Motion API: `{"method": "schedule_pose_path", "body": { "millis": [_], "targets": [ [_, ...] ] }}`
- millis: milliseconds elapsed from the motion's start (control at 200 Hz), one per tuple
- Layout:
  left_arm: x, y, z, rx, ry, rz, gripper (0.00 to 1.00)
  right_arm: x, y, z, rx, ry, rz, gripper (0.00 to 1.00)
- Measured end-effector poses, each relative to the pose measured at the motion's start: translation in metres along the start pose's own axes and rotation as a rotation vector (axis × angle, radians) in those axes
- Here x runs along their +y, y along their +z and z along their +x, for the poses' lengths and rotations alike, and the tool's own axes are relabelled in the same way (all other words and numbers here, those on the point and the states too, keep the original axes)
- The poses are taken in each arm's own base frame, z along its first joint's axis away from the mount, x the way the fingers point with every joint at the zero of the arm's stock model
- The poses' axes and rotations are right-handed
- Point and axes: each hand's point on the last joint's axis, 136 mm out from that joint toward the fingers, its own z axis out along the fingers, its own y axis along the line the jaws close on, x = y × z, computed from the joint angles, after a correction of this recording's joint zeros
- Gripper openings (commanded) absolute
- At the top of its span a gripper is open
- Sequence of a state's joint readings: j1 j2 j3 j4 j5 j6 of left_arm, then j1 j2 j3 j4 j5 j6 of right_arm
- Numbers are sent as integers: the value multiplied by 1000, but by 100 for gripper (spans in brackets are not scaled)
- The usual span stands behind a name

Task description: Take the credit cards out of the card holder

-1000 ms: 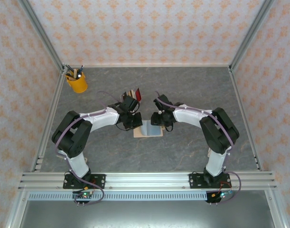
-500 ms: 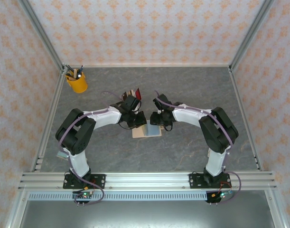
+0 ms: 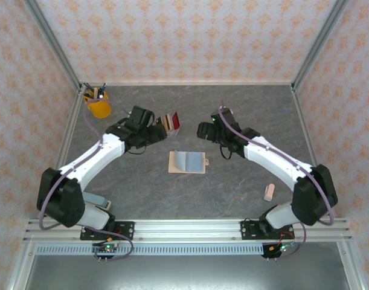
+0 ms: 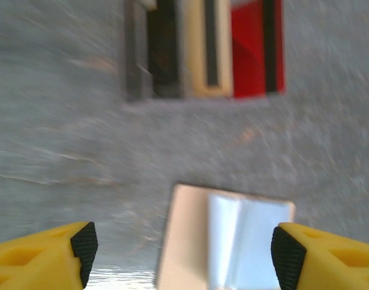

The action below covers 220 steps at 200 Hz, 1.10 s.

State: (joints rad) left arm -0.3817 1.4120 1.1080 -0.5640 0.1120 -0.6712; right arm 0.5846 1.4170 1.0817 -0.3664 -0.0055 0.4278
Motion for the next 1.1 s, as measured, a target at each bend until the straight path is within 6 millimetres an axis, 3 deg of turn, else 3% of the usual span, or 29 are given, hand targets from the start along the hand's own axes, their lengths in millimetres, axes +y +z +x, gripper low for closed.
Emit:
{"method": "schedule_pose_path", "body": {
  "millis": [115, 275, 395, 485, 591, 721, 956, 1101],
  "targets": [
    [42, -30, -31, -156, -9, -191, 100, -28, -22, -32, -134, 2, 111, 100],
    [94, -66, -59, -331, -48, -402, 100, -69, -46, -63, -266, 2, 277, 100],
    [133, -80, -64, -422, -91, -524, 100, -101, -59, -78, -340, 10, 419, 100],
    [162, -82, -62, -465, -111, -629, 100, -136, -67, -81, -377, 37, 547, 100],
    [186, -81, -59, -501, -106, -751, 100, -181, -71, -72, -385, 73, 680, 100],
    [200, -70, -60, -508, -78, -808, 100, -223, -69, -51, -377, 66, 805, 100],
    [224, -27, -54, -425, -28, -743, 100, -270, -58, -21, -369, 45, 890, 100],
    [220, -5, -53, -445, 65, -656, 100, -274, -42, -6, -388, 37, 826, 100]
  ]
}}
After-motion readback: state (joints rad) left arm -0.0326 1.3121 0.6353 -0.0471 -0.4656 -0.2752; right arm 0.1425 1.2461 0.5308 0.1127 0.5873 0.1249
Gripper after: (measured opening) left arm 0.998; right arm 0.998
